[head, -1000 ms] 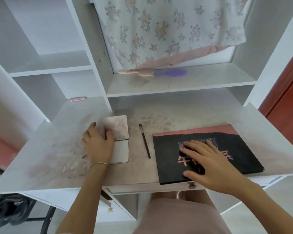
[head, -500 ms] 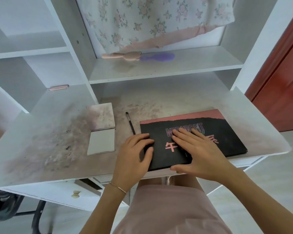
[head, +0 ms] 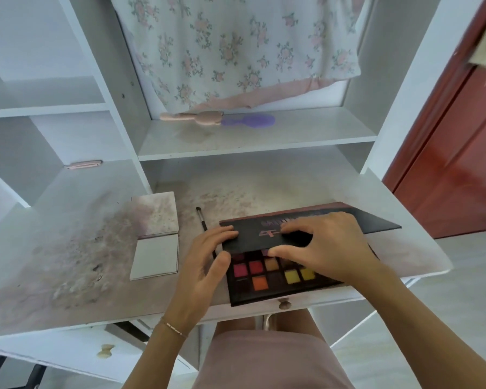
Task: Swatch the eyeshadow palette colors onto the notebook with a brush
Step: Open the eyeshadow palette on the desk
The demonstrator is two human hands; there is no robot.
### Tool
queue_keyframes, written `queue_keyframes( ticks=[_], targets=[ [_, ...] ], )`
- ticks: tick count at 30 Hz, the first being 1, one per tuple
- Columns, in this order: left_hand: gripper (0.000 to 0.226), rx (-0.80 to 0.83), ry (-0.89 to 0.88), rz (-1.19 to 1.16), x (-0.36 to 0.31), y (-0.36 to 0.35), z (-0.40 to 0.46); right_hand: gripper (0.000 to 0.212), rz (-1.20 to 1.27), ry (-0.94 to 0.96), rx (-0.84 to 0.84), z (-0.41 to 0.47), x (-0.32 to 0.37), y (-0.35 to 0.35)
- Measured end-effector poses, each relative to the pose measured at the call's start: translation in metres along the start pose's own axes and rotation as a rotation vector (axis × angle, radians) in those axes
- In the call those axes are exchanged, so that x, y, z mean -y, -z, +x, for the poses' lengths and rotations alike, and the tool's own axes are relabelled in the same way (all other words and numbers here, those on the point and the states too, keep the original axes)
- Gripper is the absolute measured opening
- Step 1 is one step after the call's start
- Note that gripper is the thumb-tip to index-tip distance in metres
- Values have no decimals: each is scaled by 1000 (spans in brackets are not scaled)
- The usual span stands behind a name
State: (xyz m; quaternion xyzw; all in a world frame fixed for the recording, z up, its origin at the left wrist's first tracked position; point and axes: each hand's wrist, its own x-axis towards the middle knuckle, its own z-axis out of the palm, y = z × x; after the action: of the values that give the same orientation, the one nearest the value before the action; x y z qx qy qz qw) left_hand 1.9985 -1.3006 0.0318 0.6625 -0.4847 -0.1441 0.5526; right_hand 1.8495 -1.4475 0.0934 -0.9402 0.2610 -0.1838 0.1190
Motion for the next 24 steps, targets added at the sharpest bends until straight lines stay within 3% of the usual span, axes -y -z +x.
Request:
queue_keyframes(
  ticks=[5, 9, 12, 16, 24],
  targets=[
    [25, -145, -27, 50, -10, -3, 29, 48, -44, 18, -259, 17, 7, 12],
    [18, -246, 6, 83, -18, -11, 48, 42, -68, 51, -496, 31, 4, 13],
    [25, -311, -17, 92, -26, -22, 60, 32, -14, 81, -569, 39, -6, 12],
    [35, -306, 65, 125, -31, -30, 77, 28, 14, 87, -538, 45, -22, 7],
    [35, -204, 245, 41, -9, -24, 102, 45, 70, 23, -219, 41, -39, -25]
  ],
)
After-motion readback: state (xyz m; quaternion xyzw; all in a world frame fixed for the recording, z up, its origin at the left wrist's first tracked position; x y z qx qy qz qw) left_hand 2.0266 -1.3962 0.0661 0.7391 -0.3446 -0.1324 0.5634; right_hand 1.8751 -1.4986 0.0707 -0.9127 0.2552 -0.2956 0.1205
